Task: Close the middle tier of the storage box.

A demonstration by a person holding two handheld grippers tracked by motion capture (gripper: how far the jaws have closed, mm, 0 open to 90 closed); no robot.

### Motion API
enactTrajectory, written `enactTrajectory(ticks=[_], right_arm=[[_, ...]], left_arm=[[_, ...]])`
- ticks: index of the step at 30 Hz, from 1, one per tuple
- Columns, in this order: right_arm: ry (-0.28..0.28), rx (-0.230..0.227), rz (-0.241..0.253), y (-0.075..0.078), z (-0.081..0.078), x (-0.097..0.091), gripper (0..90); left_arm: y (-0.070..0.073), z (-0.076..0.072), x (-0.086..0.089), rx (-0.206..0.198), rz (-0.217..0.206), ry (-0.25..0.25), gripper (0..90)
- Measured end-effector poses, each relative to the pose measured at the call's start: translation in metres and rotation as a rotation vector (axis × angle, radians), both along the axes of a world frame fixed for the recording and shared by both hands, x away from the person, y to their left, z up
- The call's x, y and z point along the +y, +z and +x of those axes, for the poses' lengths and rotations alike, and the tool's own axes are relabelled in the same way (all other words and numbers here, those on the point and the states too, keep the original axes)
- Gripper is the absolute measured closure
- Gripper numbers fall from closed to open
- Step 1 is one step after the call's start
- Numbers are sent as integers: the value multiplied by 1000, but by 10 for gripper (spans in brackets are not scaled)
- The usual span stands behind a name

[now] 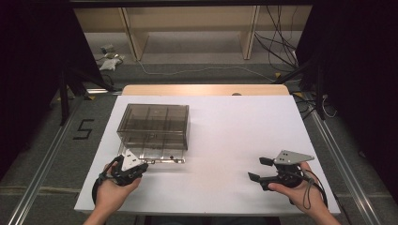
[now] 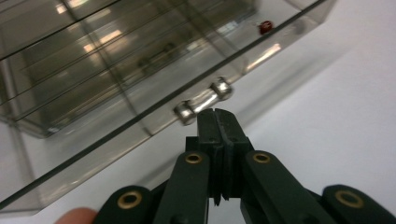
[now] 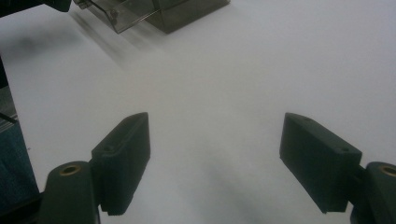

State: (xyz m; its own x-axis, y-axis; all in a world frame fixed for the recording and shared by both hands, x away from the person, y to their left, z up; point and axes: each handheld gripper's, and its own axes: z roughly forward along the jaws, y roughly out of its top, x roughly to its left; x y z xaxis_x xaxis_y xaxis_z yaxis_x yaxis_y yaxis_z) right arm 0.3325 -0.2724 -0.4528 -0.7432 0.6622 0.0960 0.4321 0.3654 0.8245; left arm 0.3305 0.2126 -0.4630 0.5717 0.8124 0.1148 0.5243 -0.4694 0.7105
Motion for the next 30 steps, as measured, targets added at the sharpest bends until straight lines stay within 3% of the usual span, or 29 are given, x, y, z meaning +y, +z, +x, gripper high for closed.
enactTrajectory(ticks=[4,12,16,23,30], right_arm=[[0,0,-6,0,0,1,254],[-10,-1,-17,1,-1,2,254],[-10,-3,-12,1,0,1,254],[-5,2,-12,0,0,1,254],[-8,1,-13,1,0,1,255]], left_arm=[[-2,-2,2,19,15,9,899],[-4,2,7,-7,51,35,899],[-3,4,4,-35,52,37,899],[-6,10,6,-17,38,53,899],[-8,14,5,-27,44,52,900]])
